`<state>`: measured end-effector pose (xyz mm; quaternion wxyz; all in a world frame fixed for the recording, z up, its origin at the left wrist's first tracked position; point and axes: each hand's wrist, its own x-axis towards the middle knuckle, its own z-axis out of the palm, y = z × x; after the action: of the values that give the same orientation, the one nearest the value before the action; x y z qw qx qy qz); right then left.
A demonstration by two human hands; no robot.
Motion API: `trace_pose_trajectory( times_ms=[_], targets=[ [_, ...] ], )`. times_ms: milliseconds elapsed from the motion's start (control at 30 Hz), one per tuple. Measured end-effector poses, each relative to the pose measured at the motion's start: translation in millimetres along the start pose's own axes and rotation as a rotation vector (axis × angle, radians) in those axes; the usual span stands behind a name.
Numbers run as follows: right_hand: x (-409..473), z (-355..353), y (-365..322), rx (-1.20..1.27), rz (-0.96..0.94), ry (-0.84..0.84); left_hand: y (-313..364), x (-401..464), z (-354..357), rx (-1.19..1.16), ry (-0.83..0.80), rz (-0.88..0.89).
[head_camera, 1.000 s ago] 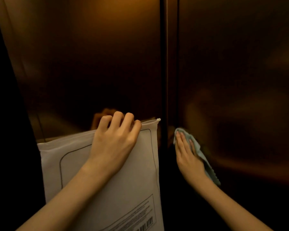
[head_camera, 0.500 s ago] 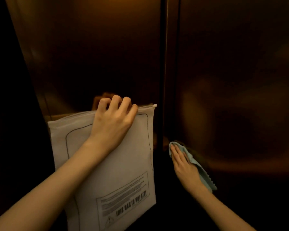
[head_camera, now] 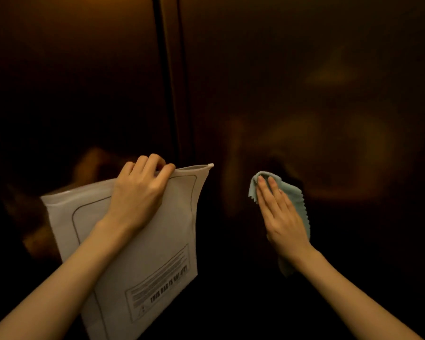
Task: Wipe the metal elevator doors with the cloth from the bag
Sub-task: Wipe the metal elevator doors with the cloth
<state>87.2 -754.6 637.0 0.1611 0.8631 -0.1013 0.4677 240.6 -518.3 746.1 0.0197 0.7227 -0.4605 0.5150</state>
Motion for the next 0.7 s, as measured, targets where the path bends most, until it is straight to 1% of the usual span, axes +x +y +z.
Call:
trace_pose_trajectory(
  times_ms=[100,200,333,433,567,700],
  targets=[
    [-16.0,-34.6,22.9,-0.068,0.11,0.019,27.3,10.4,7.0,-0.14,0.066,0.073],
    [-37.3,-73.4,45.8,-0.127,0.215,-0.003,56.9,22.8,12.1,-0.262,0.107,0.119],
    [-62.9,-116.0,80.6,-0.233,0.29,-0.002,99.3,47.5,10.4,-0.383,0.173,0.153],
    [-75.1,-134.9,108.4,-0.292,0.333,-0.016,129.1,71.7,7.6,-0.429,0.228,0.18],
    [-82.6,-139.3,142.6,-0.342,0.331,-0.064,163.8,103.8,9.4,-0.462,0.281,0.178],
    [-78.8,-126.9,164.3,-0.375,0.256,-0.156,186.9,127.4,15.8,-0.448,0.276,0.171]
  ],
)
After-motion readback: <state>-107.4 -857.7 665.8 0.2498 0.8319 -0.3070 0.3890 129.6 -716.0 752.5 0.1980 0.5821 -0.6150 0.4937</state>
